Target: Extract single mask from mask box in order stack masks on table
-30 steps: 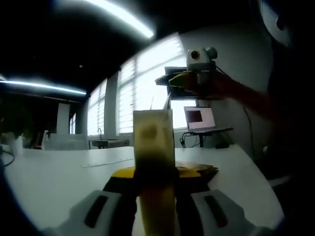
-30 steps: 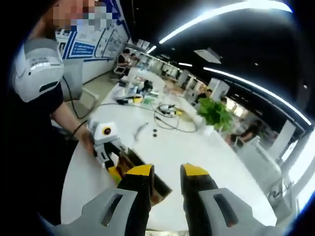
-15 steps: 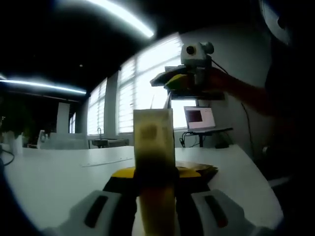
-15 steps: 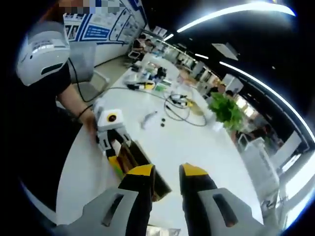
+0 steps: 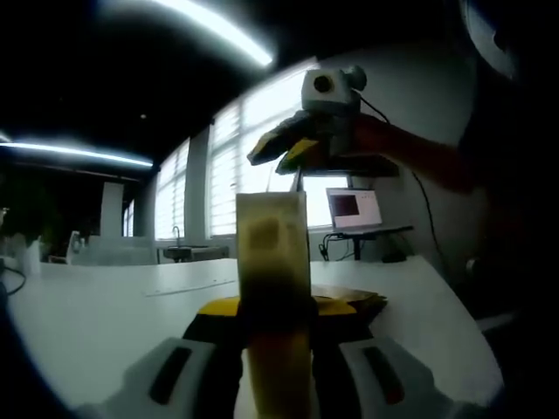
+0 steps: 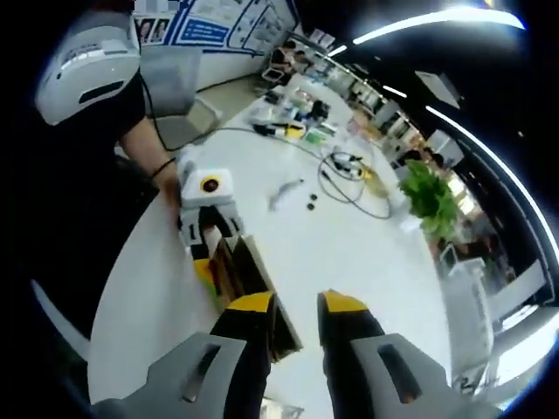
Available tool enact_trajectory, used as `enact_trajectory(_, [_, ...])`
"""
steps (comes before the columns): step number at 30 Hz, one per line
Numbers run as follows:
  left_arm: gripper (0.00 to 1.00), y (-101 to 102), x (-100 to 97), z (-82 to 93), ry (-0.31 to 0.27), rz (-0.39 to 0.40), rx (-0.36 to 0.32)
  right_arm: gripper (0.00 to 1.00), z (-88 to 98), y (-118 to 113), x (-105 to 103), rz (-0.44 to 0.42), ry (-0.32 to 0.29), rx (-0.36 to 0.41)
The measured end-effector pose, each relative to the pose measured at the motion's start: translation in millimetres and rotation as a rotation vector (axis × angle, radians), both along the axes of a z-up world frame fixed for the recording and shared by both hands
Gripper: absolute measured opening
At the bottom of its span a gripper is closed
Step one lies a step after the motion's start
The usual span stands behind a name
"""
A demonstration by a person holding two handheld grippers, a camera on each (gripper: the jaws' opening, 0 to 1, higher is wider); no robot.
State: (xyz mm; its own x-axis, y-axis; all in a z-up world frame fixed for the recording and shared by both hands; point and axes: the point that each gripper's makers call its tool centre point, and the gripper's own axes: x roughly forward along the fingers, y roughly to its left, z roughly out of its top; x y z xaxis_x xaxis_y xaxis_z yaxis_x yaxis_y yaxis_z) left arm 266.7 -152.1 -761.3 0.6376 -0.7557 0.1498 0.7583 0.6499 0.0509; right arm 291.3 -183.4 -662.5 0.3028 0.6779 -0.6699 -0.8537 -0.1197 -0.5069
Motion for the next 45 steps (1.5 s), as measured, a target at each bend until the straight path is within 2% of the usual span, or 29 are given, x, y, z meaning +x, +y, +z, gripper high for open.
enact_trajectory(11, [0.31,3,-1.4,-0.1,0.002,-0.002,0.001,0.16,-12.6,10,-10,0.058,0.025,-0.083])
enact_trajectory(19, [0.31,4,-2.1,0.4,0.003,-0.003,0.001,0.13,-24.1,14,-4,0.099,-0.012,-0.172])
enact_trajectory(24, [0.31,4,-2.2,0.8,0.006,-0.002,0.001,0.12,-25.9,20,-8,0.152,0.000,-0.208])
enact_trajectory(28, [0.31,4,-2.2,0.8,0.005,-0.003,0.002,0.07,-34.2,21,-15,0.227,0.012,-0.297])
enact_trajectory(30, [0.31,4,-2.1,0.7,0.005,-0.002,0.003,0.06,-34.0,23,-13,0.223,0.009,-0.296])
enact_trajectory(34, [0.31,4,-2.1,0.4,0.004,-0.002,0.006,0.04,-37.6,25,-19,0.256,0.052,-0.302])
enact_trajectory(45, [0.31,3,-1.4,-0.7,0.000,-0.003,0.014,0.02,-46.6,23,-22,0.279,0.083,-0.366])
